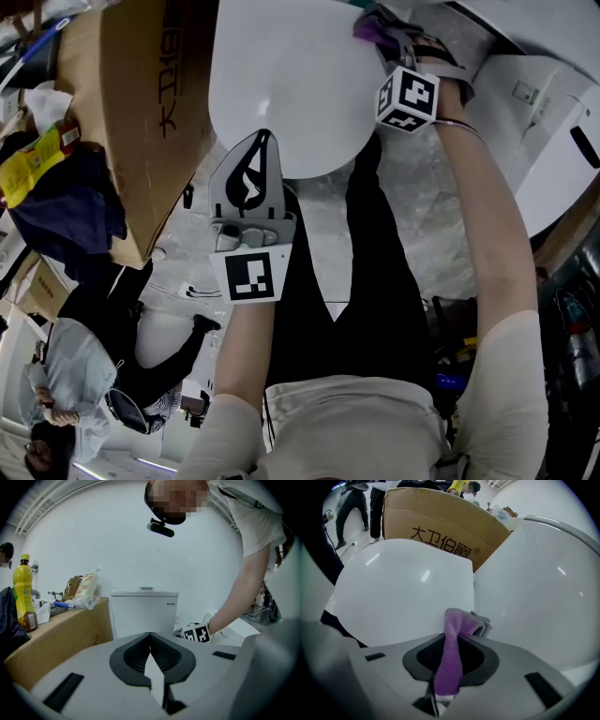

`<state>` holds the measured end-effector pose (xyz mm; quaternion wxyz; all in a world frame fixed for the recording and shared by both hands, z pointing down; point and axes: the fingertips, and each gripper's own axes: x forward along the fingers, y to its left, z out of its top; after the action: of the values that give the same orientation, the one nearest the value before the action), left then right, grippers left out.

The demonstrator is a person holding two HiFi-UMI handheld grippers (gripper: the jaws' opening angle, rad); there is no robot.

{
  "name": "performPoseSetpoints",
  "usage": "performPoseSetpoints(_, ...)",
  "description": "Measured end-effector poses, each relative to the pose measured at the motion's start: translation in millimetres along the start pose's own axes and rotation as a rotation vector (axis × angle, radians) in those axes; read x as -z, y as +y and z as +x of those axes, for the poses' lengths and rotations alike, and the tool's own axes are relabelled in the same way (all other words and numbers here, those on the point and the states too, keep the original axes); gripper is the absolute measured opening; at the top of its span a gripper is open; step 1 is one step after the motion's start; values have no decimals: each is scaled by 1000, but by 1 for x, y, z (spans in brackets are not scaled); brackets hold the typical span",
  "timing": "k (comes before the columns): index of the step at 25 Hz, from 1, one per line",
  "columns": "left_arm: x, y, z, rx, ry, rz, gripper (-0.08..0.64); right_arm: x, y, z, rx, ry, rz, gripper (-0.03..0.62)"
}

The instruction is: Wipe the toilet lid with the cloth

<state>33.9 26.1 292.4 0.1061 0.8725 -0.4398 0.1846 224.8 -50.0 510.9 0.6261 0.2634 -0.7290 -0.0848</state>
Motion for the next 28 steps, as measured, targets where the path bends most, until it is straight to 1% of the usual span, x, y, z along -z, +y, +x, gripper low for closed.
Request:
performPoseSetpoints(5,1,1,-3,4,-2,5,15,-4,23,-6,-30,-9,35,87)
performPoseSetpoints(10,3,1,-10,2,-11,-4,15,-9,65,-18,-81,-7,16,87)
performPoseSetpoints(12,3,0,-15,8,-16,10,15,-12,83,-24,-98,-8,16,87)
performPoseSetpoints(21,13,-5,-44,25,-24,13,15,-22,146,-49,-153,16,78,87)
performPoseSetpoints(23,15,-5,-50,24,-28,1,15,-26,161,-54,-168,17,84,87)
performPoseSetpoints(28,17,-9,-60,37,-40,2,15,-34,197,-70,-199,10,93,87)
